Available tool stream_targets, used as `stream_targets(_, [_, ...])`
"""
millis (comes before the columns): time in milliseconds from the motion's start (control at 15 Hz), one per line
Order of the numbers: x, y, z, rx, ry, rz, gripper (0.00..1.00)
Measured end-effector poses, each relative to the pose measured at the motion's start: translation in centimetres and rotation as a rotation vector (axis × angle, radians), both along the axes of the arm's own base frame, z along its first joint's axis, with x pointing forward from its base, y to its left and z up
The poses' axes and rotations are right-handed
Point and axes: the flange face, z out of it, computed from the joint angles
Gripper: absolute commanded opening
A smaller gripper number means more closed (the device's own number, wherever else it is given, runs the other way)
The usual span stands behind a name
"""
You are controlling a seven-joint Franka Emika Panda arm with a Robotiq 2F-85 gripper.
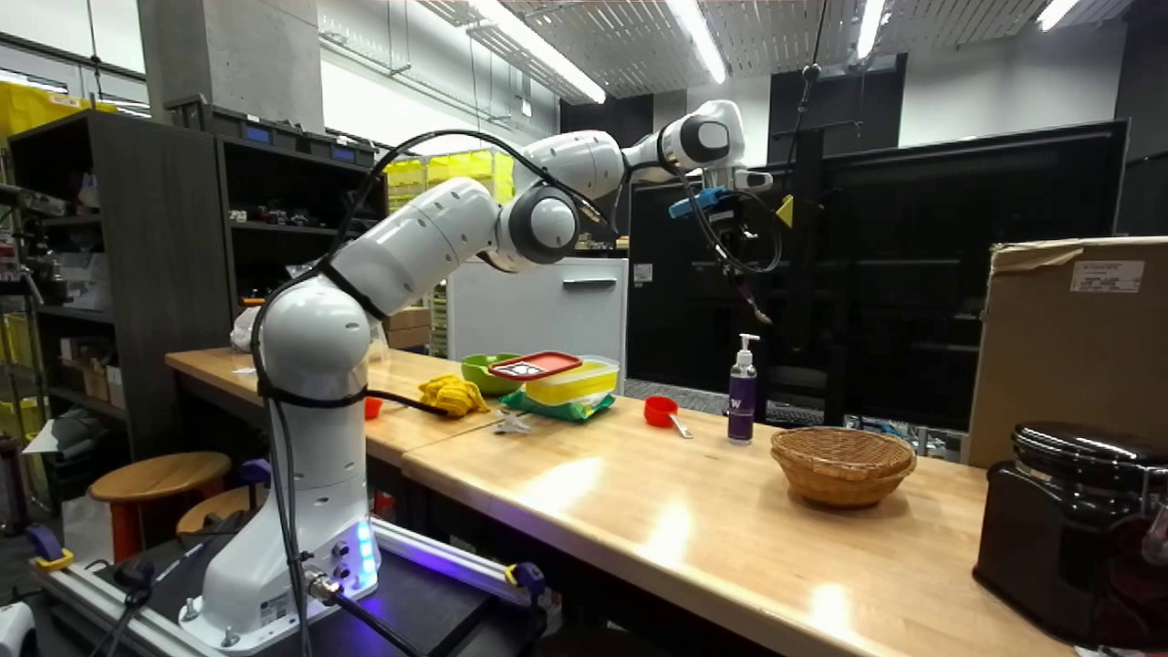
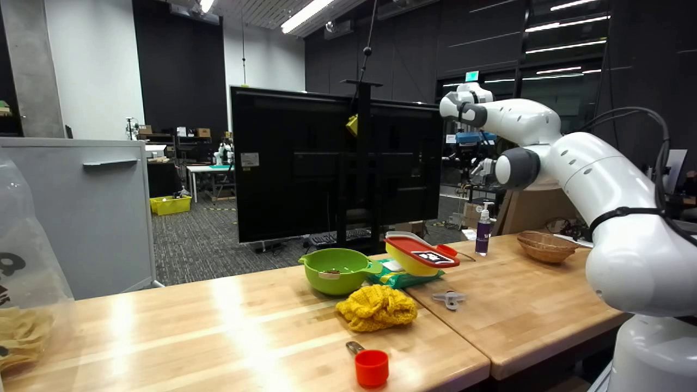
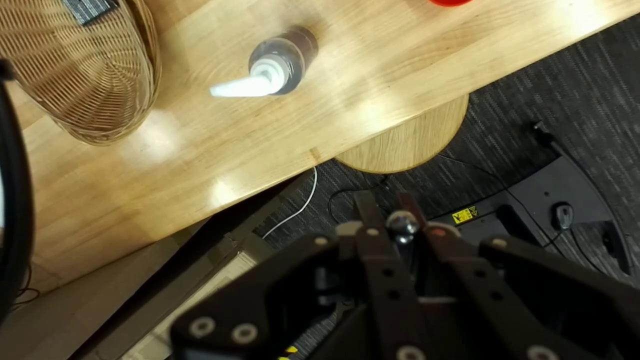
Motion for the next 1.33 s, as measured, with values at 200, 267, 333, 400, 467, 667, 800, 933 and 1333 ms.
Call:
stream_targets(200, [0.6,-0.2,0.3,-0.011,-0.054,-0.006,0.03])
stream_targets(267, [0.8,-0.4,0.4,-0.016,-0.081,-0.016,0.03])
stream_targets(333, [1.0,-0.6,0.5,-0.019,-0.11,-0.033,0.03])
stream_targets(400, [1.1,-0.8,0.6,-0.022,-0.137,-0.055,0.03])
stream_targets(467, [1.3,-1.1,0.9,-0.03,-0.166,-0.082,0.03])
stream_targets(667, [1.8,-1.6,2.3,-0.073,-0.278,-0.164,0.03])
stream_targets(800, [2.3,-1.8,3.3,-0.105,-0.361,-0.216,0.03])
stream_targets(933, [2.7,-1.8,4.1,-0.136,-0.425,-0.262,0.03])
stream_targets(1333, [3.8,-0.4,4.4,-0.179,-0.47,-0.417,0.03])
